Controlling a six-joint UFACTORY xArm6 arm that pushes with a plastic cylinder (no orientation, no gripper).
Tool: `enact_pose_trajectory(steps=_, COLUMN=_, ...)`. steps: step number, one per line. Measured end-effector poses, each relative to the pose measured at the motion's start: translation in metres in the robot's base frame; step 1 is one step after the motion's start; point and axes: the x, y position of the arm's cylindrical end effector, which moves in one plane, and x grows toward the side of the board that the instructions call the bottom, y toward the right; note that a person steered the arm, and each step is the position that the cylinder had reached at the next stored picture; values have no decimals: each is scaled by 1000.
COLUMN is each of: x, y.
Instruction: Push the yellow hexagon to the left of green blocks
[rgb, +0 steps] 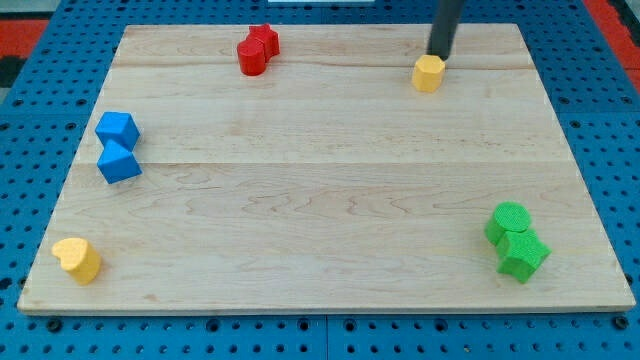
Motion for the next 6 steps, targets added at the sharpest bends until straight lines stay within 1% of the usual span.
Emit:
enact_pose_trajectory(steps=3, x=137, y=-58)
enact_pose_trajectory(steps=4, x=171, y=-44)
enact_pose_trajectory(steps=6, x=254, y=-43)
